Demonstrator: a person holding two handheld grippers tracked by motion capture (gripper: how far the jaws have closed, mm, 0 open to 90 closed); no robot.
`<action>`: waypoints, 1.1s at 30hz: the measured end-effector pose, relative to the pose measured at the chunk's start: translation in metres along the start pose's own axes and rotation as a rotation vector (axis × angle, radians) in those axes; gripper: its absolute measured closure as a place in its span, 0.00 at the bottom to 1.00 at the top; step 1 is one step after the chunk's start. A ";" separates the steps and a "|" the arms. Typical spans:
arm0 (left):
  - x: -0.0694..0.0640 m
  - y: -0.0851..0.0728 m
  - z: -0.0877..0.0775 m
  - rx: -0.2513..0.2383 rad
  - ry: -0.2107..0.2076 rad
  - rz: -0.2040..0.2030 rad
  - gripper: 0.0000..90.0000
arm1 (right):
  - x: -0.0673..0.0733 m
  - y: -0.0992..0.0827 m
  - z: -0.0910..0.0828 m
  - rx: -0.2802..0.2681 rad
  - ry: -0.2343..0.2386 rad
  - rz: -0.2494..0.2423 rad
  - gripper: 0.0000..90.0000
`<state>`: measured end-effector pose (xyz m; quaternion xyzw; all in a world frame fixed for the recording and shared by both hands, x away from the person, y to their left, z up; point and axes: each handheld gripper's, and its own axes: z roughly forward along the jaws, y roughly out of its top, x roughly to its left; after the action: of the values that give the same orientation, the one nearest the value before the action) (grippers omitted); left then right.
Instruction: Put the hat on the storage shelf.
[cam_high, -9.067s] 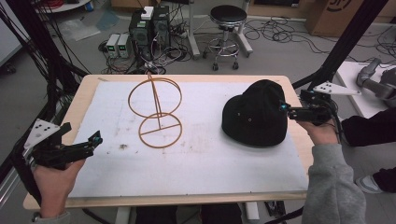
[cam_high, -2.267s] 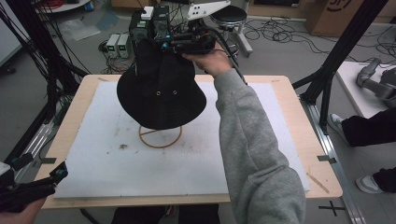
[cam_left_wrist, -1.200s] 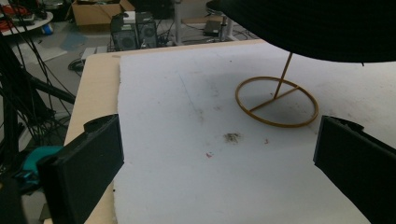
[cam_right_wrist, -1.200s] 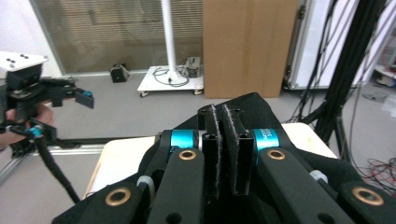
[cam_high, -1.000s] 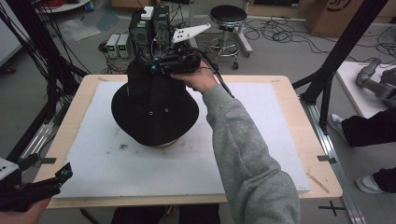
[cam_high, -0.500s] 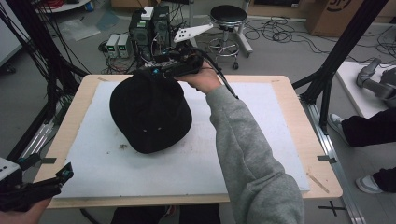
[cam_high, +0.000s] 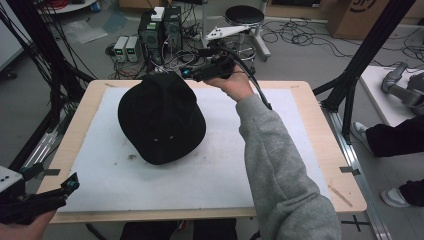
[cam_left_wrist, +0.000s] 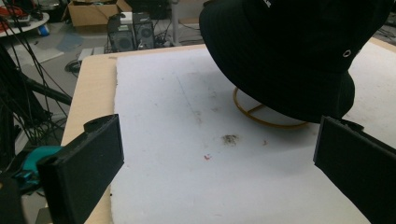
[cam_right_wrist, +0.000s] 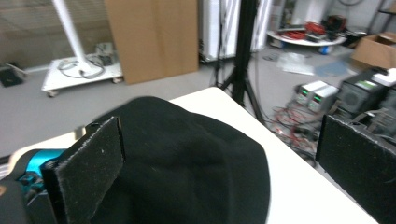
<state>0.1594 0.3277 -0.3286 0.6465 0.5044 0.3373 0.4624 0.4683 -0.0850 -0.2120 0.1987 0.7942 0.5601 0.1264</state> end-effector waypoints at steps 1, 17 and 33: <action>0.000 0.000 0.001 0.003 -0.003 0.001 0.02 | 0.000 0.000 -0.003 0.005 -0.010 -0.001 0.01; -0.010 0.004 0.024 0.012 -0.062 0.019 0.02 | -0.011 -0.031 -0.068 -0.023 -0.230 0.066 0.01; -0.011 0.007 0.032 0.011 -0.068 0.013 0.02 | -0.013 -0.073 -0.115 -0.042 -0.342 0.095 0.01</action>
<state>0.1881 0.3080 -0.3330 0.6634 0.4861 0.3151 0.4736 0.4189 -0.2087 -0.2415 0.3258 0.7391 0.5400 0.2369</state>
